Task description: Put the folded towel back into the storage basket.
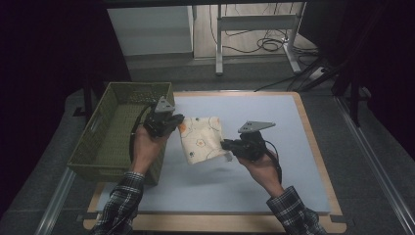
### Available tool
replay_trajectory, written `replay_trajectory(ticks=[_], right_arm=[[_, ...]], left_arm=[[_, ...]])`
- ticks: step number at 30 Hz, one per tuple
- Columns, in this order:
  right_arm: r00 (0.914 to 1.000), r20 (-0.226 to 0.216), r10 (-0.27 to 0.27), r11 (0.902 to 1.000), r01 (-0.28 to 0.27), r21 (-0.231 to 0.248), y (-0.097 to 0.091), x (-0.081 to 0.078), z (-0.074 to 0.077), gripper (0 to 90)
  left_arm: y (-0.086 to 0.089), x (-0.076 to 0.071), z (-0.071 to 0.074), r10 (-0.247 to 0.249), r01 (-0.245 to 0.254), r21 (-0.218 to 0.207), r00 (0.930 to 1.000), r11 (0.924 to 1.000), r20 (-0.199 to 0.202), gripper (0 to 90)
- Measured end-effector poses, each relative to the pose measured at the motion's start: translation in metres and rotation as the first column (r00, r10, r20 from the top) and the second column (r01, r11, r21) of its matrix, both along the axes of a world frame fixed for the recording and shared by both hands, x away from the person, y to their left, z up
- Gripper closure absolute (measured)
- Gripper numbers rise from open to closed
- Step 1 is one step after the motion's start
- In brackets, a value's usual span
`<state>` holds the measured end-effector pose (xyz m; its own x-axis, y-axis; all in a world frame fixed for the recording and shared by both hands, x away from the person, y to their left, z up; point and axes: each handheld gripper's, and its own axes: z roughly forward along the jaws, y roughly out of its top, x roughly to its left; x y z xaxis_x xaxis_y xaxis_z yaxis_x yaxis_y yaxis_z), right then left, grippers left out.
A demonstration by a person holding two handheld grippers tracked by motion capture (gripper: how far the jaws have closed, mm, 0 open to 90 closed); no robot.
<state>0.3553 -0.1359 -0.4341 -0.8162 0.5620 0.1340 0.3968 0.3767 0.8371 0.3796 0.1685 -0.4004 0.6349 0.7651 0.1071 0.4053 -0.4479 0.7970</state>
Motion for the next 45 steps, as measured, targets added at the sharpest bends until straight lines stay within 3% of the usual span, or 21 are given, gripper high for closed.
replay_trajectory(ticks=[12,25,35,45], right_arm=[[0.9997,0.021,0.012,0.9999,-0.012,-0.009,0.023,0.007,0.013,84.6],[0.9995,0.015,0.027,0.9996,-0.027,0.006,0.048,0.018,0.020,84.5],[0.9980,0.020,0.060,0.9981,-0.060,0.016,0.079,0.019,0.026,84.5],[0.9937,0.024,0.110,0.9936,-0.110,0.025,0.118,0.017,0.030,84.4]], left_arm=[[0.022,0.001,0.013,0.040,-0.040,-0.006,0.9989,0.9992,0.023,86.2],[0.049,-0.001,0.029,0.084,-0.084,0.011,0.9957,0.9964,0.040,86.3],[0.075,-0.007,0.040,0.137,-0.139,0.029,0.9891,0.9899,0.053,86.5],[0.108,-0.018,0.040,0.200,-0.201,0.016,0.9777,0.9794,0.064,86.5]])
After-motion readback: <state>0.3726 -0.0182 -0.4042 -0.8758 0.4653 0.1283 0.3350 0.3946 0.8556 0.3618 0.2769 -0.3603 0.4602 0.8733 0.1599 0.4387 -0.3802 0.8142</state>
